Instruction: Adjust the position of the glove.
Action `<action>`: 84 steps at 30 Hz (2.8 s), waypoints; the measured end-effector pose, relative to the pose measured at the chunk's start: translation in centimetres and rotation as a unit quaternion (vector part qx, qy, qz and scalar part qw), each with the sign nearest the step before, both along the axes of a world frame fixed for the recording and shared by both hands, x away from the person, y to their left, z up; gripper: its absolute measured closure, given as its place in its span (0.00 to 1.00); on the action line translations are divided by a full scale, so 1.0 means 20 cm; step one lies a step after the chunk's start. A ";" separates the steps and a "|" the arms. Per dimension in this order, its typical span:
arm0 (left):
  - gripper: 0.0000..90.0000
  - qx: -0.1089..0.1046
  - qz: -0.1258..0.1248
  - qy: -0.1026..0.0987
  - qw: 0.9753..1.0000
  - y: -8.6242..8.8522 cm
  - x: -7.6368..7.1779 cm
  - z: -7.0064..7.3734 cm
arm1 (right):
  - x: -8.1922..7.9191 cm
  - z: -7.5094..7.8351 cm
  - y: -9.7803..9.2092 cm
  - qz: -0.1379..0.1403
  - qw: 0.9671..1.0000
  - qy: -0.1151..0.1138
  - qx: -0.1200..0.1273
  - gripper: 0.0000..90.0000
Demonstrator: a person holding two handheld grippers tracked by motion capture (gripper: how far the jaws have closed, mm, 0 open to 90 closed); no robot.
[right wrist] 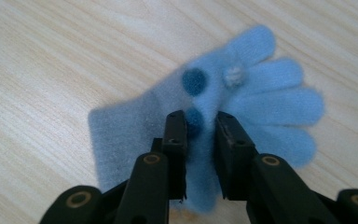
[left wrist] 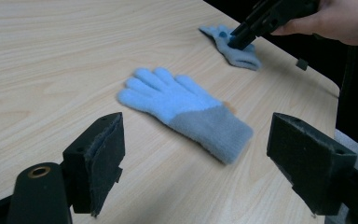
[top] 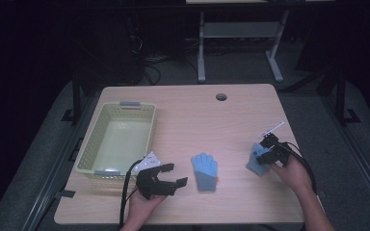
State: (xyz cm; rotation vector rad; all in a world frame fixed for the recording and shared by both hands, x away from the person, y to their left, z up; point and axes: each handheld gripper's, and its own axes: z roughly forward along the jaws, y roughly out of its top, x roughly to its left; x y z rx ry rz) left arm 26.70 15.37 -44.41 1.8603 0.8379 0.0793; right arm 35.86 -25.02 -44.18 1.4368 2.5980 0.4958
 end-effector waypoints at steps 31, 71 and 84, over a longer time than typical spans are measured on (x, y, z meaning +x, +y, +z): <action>0.21 0.003 -0.001 0.002 1.000 0.00 0.00 0.00 | -0.08 0.22 0.11 0.050 0.997 -0.047 0.021 0.89; 0.21 0.001 0.001 0.001 1.000 0.00 0.00 0.00 | -0.15 0.41 0.46 0.151 0.985 -0.080 0.032 0.88; 0.21 0.000 0.002 -0.003 1.000 0.01 0.00 0.00 | -0.16 0.41 0.55 0.177 0.980 -0.080 0.034 0.88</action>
